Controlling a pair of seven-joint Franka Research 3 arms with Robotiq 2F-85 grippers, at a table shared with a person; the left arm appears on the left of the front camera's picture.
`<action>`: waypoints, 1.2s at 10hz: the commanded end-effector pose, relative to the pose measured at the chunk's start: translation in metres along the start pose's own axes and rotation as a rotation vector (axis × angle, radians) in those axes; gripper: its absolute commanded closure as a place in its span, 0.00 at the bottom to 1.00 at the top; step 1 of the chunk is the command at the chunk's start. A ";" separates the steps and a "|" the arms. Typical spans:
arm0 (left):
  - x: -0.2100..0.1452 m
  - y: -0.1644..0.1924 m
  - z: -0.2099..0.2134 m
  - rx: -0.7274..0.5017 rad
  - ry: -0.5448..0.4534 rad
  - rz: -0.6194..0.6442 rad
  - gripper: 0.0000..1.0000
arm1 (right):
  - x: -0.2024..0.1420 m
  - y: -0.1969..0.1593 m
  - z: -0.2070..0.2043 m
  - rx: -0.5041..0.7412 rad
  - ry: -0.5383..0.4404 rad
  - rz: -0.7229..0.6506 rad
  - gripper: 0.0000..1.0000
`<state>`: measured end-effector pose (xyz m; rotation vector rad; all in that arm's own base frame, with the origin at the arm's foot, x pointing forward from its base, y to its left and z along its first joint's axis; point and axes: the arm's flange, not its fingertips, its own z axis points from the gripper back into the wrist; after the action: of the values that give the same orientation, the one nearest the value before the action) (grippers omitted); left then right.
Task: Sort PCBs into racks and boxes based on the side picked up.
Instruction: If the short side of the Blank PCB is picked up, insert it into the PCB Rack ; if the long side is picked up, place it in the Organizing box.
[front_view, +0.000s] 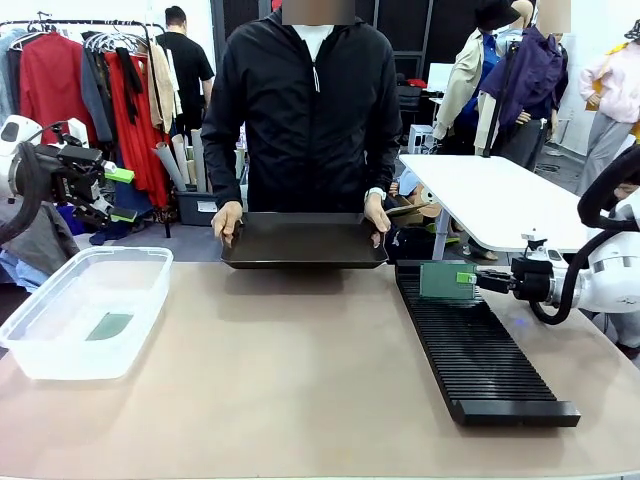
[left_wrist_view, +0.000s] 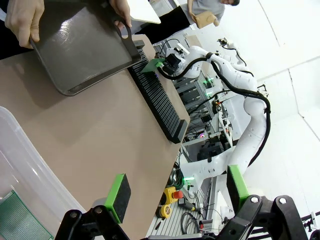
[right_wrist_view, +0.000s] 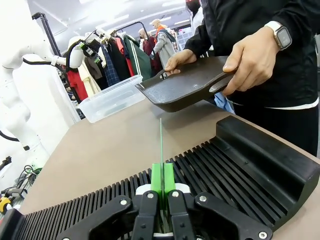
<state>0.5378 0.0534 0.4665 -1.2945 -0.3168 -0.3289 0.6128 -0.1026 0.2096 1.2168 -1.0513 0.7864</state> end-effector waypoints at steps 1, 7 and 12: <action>0.000 -0.001 0.001 0.006 0.005 0.001 0.00 | 0.000 -0.009 0.000 -0.006 -0.011 0.030 1.00; 0.000 -0.001 0.001 0.006 0.005 0.001 0.00 | 0.001 -0.015 -0.006 0.000 0.008 0.045 1.00; 0.000 -0.001 0.001 0.006 0.005 0.001 0.00 | 0.001 -0.011 -0.005 0.023 0.028 0.053 1.00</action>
<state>0.5378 0.0534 0.4665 -1.2945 -0.3168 -0.3289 0.6235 -0.1010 0.2069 1.2134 -1.0516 0.8121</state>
